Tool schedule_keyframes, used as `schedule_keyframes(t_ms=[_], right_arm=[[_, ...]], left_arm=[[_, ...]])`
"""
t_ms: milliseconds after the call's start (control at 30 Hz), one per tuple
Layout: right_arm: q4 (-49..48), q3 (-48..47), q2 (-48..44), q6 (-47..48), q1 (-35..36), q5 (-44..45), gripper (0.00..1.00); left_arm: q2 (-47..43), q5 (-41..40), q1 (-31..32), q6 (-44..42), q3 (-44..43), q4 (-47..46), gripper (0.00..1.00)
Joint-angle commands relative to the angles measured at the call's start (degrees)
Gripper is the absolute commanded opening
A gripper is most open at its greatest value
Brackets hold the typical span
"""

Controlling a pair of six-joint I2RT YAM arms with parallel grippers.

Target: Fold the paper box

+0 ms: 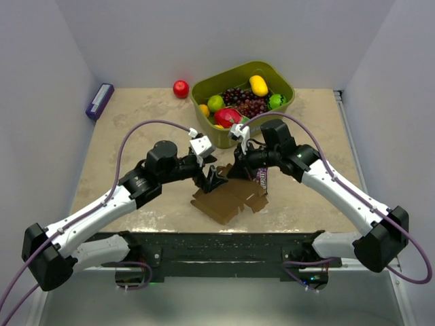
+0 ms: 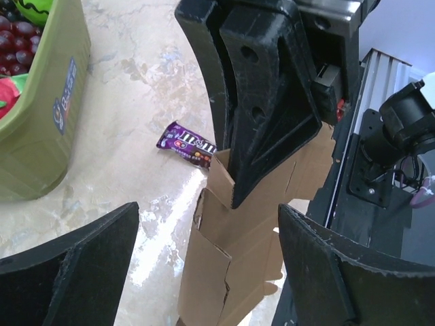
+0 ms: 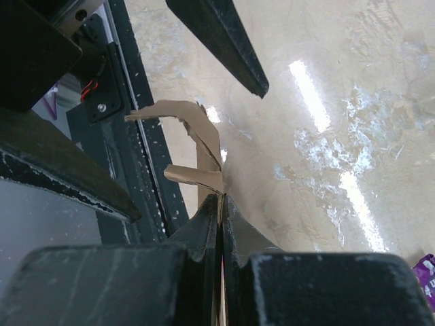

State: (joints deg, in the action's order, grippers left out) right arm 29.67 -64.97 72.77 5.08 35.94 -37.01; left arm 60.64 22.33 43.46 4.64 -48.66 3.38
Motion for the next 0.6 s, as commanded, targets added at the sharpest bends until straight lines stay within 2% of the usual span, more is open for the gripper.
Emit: schedule_keyframes(t_ms=[0, 100, 167, 267, 300, 467, 500, 567], right_arm=[[-1.55, -0.68, -0.35, -0.25, -0.17, -0.08, 0.0], [-1.63, -0.77, -0.26, -0.25, -0.17, -0.34, 0.0], [-1.55, -0.69, -0.26, -0.25, -0.17, -0.25, 0.0], [-1.55, -0.77, -0.35, -0.25, -0.17, 0.01, 0.0], [-1.55, -0.77, -0.35, -0.25, -0.17, 0.19, 0.0], [-1.46, -0.68, -0.44, -0.6, -0.17, 1.77, 0.0], [-1.63, -0.77, -0.53, -1.12, -0.09, 2.29, 0.0], [-2.59, -0.6, -1.05, -2.18, -0.17, 6.31, 0.08]], left_arm=[[-0.26, -2.72, 1.89, -2.53, -0.91, 1.63, 0.88], [-0.26, -5.27, 2.24, -3.5, -0.47, 2.33, 0.87], [-0.09, -6.15, 2.24, -3.94, -0.2, 2.6, 0.81], [0.44, -6.33, 2.24, -3.94, -0.03, 2.86, 0.58], [0.62, -6.5, 2.15, -3.94, 0.06, 3.04, 0.45], [1.15, -5.54, 2.15, -4.38, 1.03, 2.42, 0.19], [1.23, -5.45, 2.24, -4.38, 1.11, 2.6, 0.1], [1.41, -6.24, 2.15, -4.38, 1.55, 2.77, 0.0]])
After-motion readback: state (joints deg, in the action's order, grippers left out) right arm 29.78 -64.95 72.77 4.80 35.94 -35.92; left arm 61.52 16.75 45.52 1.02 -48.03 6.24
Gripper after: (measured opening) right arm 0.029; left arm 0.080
